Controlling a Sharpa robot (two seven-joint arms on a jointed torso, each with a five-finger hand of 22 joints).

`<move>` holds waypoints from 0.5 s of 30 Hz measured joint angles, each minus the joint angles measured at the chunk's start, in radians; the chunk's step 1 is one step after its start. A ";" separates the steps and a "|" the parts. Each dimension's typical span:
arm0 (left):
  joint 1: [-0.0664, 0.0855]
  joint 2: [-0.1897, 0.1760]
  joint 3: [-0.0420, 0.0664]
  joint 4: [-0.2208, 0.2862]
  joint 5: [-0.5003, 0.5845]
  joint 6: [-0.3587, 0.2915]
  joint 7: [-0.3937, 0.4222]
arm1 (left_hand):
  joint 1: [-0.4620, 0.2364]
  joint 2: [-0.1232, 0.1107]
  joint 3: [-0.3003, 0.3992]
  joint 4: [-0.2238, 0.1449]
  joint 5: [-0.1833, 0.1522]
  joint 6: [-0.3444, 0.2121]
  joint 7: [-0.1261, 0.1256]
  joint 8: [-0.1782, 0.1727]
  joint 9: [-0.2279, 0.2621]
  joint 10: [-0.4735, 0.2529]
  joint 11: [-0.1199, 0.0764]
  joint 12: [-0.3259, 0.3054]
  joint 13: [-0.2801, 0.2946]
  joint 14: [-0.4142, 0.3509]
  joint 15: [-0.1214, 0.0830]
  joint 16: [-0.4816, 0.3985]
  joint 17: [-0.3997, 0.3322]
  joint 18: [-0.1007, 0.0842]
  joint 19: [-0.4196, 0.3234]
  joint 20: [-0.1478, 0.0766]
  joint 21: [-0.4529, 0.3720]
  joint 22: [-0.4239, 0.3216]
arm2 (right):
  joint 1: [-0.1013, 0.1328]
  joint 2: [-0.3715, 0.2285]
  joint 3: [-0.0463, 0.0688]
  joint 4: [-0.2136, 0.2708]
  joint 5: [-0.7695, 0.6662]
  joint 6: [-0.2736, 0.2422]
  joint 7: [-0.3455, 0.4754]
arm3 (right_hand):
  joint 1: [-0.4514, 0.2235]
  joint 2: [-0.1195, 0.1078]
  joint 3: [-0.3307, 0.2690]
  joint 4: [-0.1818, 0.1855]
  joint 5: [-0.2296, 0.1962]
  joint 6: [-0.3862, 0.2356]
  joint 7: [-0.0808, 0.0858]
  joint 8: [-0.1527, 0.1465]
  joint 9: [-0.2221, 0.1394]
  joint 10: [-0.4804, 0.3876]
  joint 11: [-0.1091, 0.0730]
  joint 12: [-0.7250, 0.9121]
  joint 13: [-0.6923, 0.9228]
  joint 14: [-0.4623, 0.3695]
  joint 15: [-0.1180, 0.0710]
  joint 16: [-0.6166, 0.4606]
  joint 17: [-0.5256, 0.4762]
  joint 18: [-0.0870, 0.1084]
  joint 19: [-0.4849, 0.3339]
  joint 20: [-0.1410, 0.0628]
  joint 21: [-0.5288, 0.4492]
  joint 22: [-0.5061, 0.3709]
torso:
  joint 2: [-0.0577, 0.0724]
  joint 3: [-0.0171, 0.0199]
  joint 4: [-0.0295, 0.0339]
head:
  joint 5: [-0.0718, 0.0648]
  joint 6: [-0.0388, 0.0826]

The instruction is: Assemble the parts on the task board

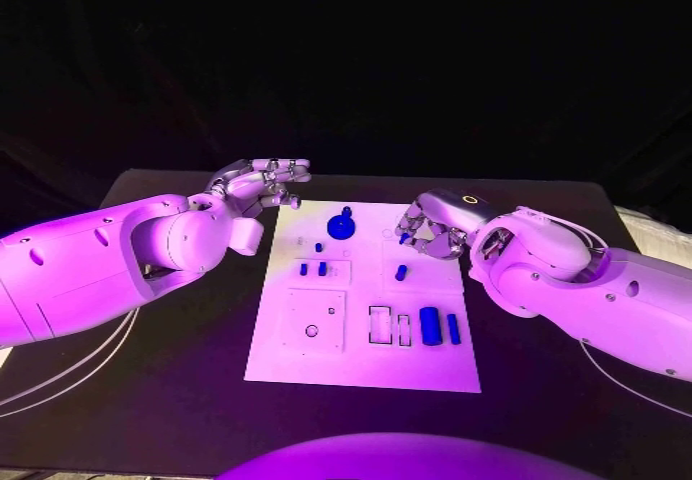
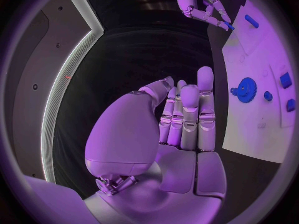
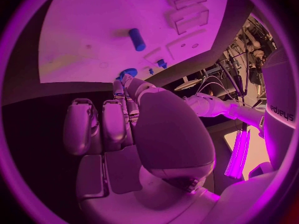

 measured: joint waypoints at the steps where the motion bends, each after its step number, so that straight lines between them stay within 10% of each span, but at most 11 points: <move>1: 0.000 0.001 0.000 0.000 0.000 0.000 0.000 | 0.000 0.000 0.000 0.000 0.000 0.000 0.000 0.000 0.000 0.000 0.000 0.000 0.000 0.000 0.000 0.000 0.000 0.000 0.000 0.000 0.000 0.000 | -0.002 0.004 0.000 0.011 0.004 -0.002 0.002 | -0.001 -0.001 0.001 -0.001 0.000 0.002 0.002 0.000 0.000 0.000 0.000 0.000 0.000 0.000 0.000 0.000 0.000 0.000 0.000 0.000 0.000 0.000 | 0.000 -0.0001 0.0006 | 0.003 0.000; 15: -0.006 0.015 0.000 -0.006 -0.001 0.004 0.000 | 0.000 0.000 0.000 -0.005 0.000 -0.004 0.003 0.000 0.000 0.000 0.000 0.000 0.001 0.000 0.000 0.000 -0.001 0.000 0.000 0.000 0.000 -0.001 | -0.079 0.122 -0.022 0.055 0.023 0.001 0.038 | -0.005 -0.005 0.015 -0.015 0.012 -0.001 0.005 -0.001 -0.001 0.000 0.000 0.001 0.000 0.000 0.000 0.000 0.000 0.000 0.004 0.004 0.000 0.001 | 0.002 -0.0019 0.0012 | 0.064 -0.015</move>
